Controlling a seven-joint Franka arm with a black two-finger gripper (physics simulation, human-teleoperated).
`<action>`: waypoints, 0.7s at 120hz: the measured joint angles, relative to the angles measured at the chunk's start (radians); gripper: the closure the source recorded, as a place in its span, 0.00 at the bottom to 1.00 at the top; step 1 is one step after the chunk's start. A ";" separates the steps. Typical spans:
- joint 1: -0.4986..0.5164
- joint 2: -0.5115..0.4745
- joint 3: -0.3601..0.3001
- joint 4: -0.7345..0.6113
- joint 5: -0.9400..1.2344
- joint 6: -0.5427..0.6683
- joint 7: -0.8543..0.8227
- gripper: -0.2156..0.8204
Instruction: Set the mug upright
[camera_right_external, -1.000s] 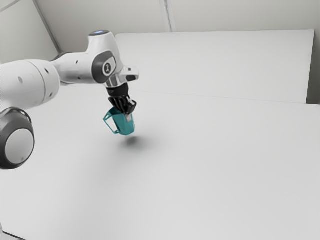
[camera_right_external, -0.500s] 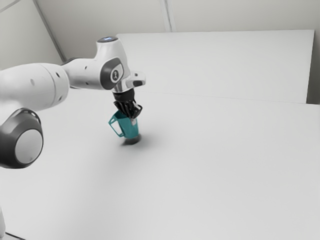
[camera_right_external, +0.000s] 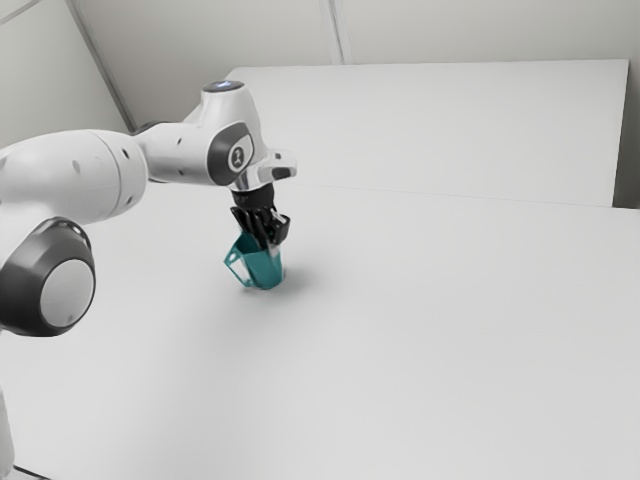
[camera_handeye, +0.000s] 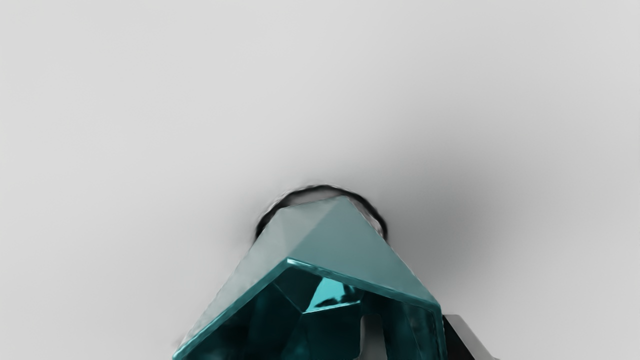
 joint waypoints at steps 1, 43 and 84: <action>0.000 0.000 0.000 0.000 0.000 0.000 0.000 0.76; -0.003 -0.015 -0.002 0.007 0.002 -0.005 -0.001 0.32; -0.019 -0.192 -0.024 0.008 0.001 -0.112 -0.025 0.23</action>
